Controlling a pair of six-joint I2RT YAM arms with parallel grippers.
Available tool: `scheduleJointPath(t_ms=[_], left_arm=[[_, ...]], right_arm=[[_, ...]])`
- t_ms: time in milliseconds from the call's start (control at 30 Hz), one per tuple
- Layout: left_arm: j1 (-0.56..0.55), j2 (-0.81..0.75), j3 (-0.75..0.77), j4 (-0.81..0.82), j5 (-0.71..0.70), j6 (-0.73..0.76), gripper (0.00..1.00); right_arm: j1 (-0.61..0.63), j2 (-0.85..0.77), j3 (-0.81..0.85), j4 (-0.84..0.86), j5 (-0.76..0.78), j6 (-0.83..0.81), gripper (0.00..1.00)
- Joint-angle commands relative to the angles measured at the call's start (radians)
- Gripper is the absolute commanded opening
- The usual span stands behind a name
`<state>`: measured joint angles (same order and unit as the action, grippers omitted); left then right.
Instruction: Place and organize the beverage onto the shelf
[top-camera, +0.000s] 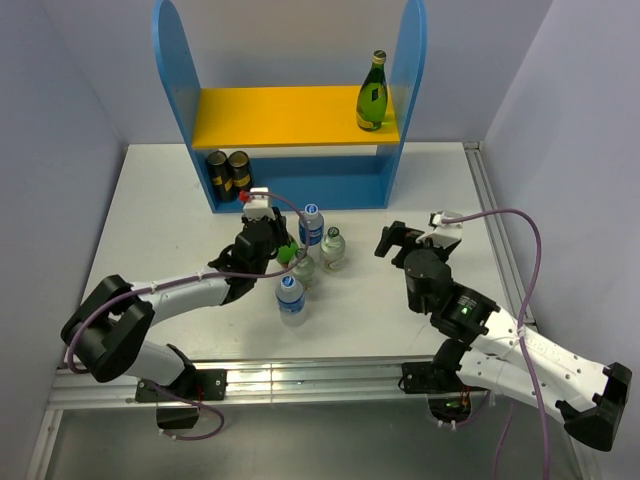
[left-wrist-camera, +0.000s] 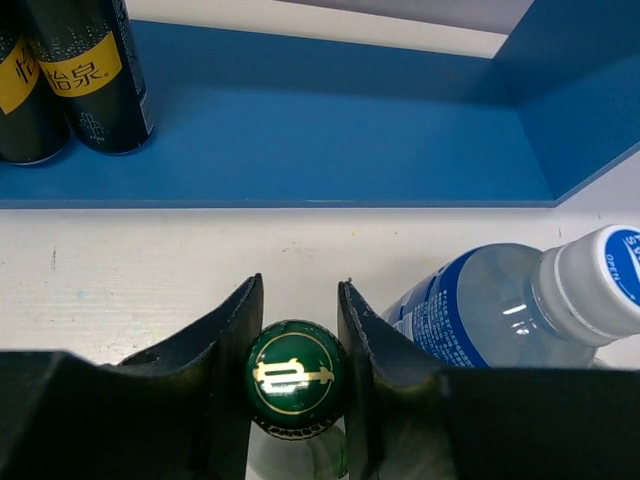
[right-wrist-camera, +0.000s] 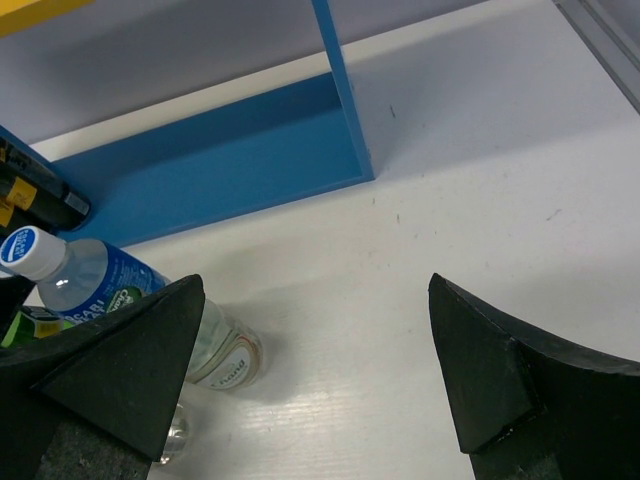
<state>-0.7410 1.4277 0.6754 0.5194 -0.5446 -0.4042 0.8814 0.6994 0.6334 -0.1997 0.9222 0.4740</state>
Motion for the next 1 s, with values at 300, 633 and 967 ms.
scheduleJointPath(t_ms=[300, 633, 967], left_arm=[[-0.029, -0.147, 0.263, -0.272, -0.121, 0.089, 0.00], [0.003, 0.039, 0.876, -0.516, -0.094, 0.288, 0.00], [0.065, 0.427, 1.629, -0.742, 0.038, 0.327, 0.00]], right_arm=[[0.005, -0.006, -0.018, 0.066, -0.002, 0.003, 1.00], [0.005, 0.020, -0.037, 0.097, -0.006, 0.003, 1.00], [0.004, 0.031, -0.067, 0.120, -0.016, 0.017, 1.00]])
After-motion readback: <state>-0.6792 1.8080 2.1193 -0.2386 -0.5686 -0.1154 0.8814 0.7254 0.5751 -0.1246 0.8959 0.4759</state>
